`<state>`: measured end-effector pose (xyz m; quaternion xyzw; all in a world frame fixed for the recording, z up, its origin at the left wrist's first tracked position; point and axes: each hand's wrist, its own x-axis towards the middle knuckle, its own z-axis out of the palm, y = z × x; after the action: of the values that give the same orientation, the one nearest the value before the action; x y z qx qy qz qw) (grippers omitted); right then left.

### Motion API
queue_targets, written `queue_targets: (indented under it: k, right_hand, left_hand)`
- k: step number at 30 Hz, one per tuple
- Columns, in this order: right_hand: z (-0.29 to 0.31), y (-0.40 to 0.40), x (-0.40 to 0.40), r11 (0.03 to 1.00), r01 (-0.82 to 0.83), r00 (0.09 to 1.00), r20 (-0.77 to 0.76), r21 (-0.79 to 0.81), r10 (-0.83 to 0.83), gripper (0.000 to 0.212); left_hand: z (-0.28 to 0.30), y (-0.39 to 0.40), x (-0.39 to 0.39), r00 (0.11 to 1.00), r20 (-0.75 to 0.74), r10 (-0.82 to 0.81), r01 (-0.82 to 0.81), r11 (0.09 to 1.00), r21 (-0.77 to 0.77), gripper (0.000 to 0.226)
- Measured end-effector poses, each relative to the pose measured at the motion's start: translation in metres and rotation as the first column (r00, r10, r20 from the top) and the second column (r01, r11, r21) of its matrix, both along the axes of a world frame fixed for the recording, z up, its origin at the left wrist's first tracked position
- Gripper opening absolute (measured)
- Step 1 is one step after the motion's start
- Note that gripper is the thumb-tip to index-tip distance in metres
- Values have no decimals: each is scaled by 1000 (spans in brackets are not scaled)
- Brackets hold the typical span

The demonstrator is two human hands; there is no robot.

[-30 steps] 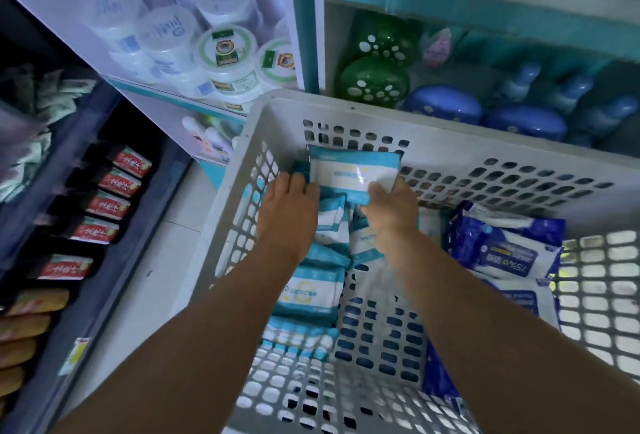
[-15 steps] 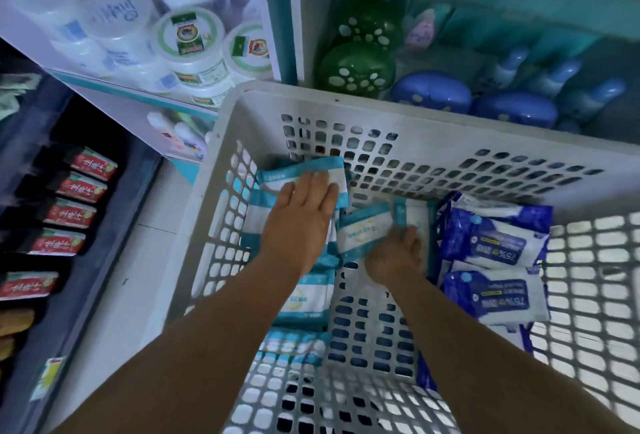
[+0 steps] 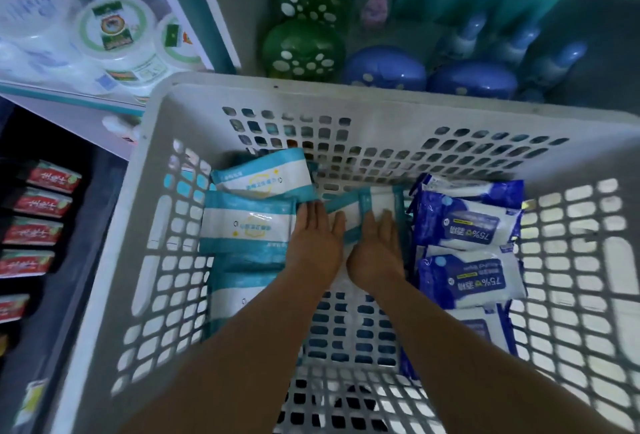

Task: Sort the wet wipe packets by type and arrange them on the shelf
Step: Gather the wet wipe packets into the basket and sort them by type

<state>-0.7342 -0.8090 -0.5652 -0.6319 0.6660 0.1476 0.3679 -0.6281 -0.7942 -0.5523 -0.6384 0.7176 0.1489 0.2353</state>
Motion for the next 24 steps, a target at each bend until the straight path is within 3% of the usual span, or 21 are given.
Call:
queue_targets:
  k: [4,6,9,14,21,24]
  right_hand:
    - [2,11,2,997,-6,998,63,-83,11,75]
    - [-3,7,3,984,95,994,61,-151,-87,76]
    - [-9,-1,4,965,234,972,33,-117,-231,83]
    - [-13,0,11,966,188,981,-21,-178,-195,79]
    - [-13,-3,18,890,440,892,176,-118,-417,81]
    - [-15,-5,16,848,527,827,267,-60,-495,65]
  left_hand:
    - [-6,1,-5,999,25,28,-28,999,26,56]
    - [-10,1,-7,999,15,43,-43,999,27,55]
    - [-17,1,-3,999,15,47,-47,999,4,54]
    - [-26,-2,-9,986,-62,153,-158,984,-83,59]
    - [-42,-3,-5,988,-26,149,-149,923,-354,60]
    - [-43,-4,-5,976,-119,181,-213,894,-393,61]
